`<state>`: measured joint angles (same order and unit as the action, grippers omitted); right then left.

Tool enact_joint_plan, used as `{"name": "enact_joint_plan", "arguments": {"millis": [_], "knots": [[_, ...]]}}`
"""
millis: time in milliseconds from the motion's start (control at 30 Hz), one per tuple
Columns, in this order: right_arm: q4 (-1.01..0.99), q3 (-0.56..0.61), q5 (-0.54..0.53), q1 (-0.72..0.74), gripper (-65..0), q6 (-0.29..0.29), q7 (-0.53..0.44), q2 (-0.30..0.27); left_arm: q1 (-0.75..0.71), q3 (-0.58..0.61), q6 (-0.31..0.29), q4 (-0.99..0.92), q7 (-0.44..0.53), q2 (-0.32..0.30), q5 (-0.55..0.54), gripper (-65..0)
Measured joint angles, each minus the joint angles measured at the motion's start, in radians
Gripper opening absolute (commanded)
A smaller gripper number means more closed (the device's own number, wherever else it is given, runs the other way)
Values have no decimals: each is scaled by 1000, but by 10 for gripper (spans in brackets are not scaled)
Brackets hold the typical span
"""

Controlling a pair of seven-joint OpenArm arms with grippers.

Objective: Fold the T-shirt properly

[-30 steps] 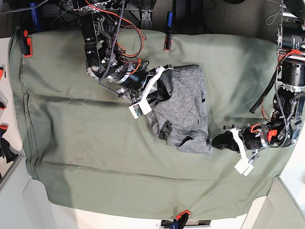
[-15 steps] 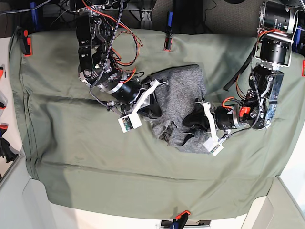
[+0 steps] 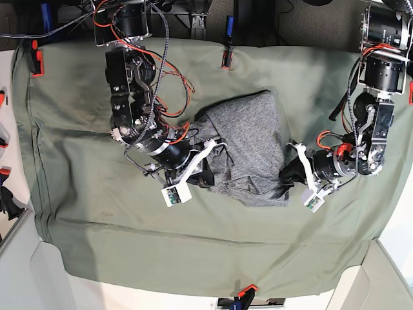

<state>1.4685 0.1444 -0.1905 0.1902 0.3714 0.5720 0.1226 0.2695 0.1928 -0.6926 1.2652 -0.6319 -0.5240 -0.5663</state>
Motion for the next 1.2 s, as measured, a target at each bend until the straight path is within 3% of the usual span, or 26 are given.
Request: {"name": "enact_joint_plan", "arguments": {"millis": [267,400,567,667,800,900,1000,1200], "knots": [[-274,0,76,74,-650,28,-54,0,6,-19,0,-63,13,0,16,-650],[-271,0,97,79,-650,-6,-56,-1,2,-23,-2,-156,41,-3,11,-650],[-198,1,108,73,-650,-11,-11,-6,6,-31,-4,-178,50,-3,-3,-650],[-117,1,111,66,-650,-14,17,-9,-3,-90,-1,-177,-27,-16,-90,-650],[60,1,111,16,-650,-19,92,-10,-46,-282,3,-99,-212,-59,-259,-650],[223,-4,106,-50,-650,-58,136,-25,-135,-426,4,23,-289,-77,-354,-650],[378,-23,106,-142,-650,-58,163,-76,-279,-529,3,166,-347,-74,-399,-650],[591,-82,92,-409,-650,-61,200,-169,-636,-688,1,421,-345,-68,-430,-650]]}}
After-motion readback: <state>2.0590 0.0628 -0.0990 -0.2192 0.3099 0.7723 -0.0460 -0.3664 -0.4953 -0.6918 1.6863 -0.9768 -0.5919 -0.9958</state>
